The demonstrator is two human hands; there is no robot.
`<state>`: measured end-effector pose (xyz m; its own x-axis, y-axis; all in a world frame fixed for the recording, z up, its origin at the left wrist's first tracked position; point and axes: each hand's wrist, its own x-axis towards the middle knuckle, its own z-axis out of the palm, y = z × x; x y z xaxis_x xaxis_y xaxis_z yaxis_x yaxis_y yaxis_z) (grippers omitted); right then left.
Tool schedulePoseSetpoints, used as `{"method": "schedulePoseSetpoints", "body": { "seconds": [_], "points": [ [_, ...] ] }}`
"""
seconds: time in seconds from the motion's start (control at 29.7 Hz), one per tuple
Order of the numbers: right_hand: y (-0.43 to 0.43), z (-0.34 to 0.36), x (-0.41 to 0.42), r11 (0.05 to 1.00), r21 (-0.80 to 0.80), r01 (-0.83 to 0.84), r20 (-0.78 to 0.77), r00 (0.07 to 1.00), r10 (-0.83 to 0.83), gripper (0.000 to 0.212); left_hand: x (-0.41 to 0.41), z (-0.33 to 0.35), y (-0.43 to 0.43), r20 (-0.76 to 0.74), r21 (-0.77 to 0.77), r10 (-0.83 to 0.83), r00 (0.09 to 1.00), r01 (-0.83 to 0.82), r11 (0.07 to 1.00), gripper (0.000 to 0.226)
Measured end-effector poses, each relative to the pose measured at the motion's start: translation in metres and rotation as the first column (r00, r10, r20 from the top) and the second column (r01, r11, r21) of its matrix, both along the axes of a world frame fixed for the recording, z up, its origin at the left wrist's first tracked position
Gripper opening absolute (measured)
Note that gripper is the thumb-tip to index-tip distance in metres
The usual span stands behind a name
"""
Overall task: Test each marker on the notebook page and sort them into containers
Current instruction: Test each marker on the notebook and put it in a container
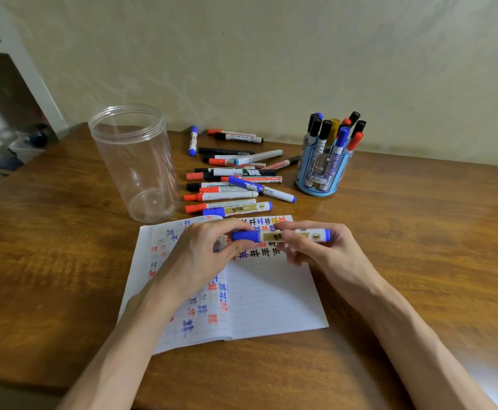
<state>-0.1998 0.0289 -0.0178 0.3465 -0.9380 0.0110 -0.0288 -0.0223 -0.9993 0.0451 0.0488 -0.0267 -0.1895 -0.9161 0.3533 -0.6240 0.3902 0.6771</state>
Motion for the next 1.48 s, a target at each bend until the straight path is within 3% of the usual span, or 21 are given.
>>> {"method": "schedulePoseSetpoints", "body": {
  "seconds": [0.2,0.71,0.98,1.14,1.31,1.48],
  "points": [
    [-0.003,-0.001,-0.003,0.987,-0.156,-0.031,-0.180,0.984,0.002,0.021,0.000,-0.001,0.002,0.074,-0.022,-0.013,0.997,0.014,1.000,0.050],
    [-0.004,-0.013,0.007,0.975,-0.223,-0.010,-0.145,0.989,-0.023,0.017,-0.003,-0.004,-0.003,0.080,-0.091,0.066,0.995,-0.058,0.994,0.028],
    [-0.005,-0.015,0.012,0.976,-0.216,-0.014,-0.145,0.989,-0.018,0.016,0.000,-0.003,-0.003,0.041,0.004,0.034,0.999,-0.034,0.999,0.024],
    [-0.008,-0.011,0.012,0.968,-0.250,0.013,-0.175,0.983,-0.058,0.022,0.004,0.008,-0.004,-0.181,0.064,0.031,0.983,-0.020,0.998,0.028],
    [-0.016,-0.006,0.023,0.942,-0.327,-0.069,-0.273,0.962,-0.024,0.028,0.010,0.021,-0.006,-0.365,0.044,0.017,0.931,-0.001,0.999,0.019],
    [-0.027,0.006,0.040,0.939,-0.319,-0.129,-0.323,0.946,0.020,0.031,0.021,0.050,-0.006,-0.595,-0.019,0.038,0.803,-0.062,0.998,0.023]
  ]
}}
